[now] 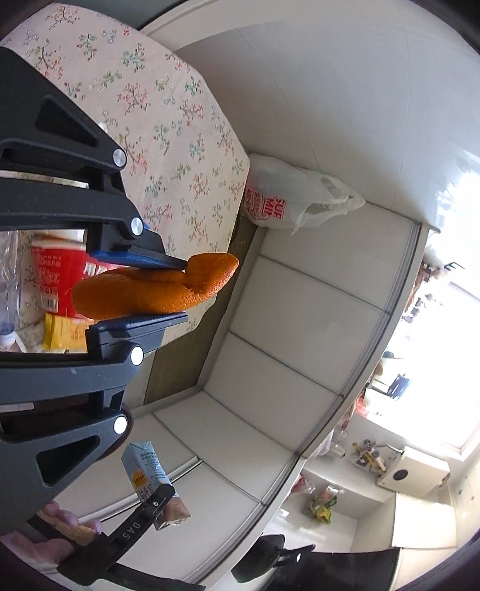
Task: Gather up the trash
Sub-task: 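Carry the carton to the bin and release it while the left gripper carries the peel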
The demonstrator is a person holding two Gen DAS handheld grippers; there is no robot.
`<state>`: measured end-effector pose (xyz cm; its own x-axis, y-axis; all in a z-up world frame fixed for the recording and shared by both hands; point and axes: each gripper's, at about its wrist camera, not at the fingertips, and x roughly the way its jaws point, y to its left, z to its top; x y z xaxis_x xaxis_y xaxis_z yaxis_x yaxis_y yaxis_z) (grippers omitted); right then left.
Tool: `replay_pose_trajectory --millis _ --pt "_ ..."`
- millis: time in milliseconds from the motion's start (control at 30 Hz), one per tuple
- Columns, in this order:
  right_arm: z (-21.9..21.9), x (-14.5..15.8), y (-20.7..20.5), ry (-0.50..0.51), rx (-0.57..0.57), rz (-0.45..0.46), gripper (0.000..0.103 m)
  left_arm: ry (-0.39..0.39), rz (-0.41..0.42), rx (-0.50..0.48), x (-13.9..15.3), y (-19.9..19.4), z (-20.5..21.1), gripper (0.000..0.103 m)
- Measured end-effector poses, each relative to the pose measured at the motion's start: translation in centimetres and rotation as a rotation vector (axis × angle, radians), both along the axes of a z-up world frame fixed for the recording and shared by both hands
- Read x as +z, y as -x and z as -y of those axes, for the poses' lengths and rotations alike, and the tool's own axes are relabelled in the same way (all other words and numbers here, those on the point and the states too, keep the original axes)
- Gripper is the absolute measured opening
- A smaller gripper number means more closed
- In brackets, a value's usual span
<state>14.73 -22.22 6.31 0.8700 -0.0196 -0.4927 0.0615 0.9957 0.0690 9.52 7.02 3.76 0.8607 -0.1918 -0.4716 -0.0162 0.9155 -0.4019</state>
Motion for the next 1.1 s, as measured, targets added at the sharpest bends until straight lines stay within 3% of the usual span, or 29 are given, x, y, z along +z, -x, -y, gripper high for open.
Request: replay_pose_trajectory --millis 500,1100 --pt "12.9 -3.4 2.3 -0.038 -0.250 -0.038 0.057 -0.022 -0.003 -0.227 0.0 -3.5 15.1 0.023" --pt "20.4 -6.3 2.0 -0.092 -0.426 -0.052 0.059 -0.060 -0.026 -0.369 -0.8 -4.9 25.3 0.023"
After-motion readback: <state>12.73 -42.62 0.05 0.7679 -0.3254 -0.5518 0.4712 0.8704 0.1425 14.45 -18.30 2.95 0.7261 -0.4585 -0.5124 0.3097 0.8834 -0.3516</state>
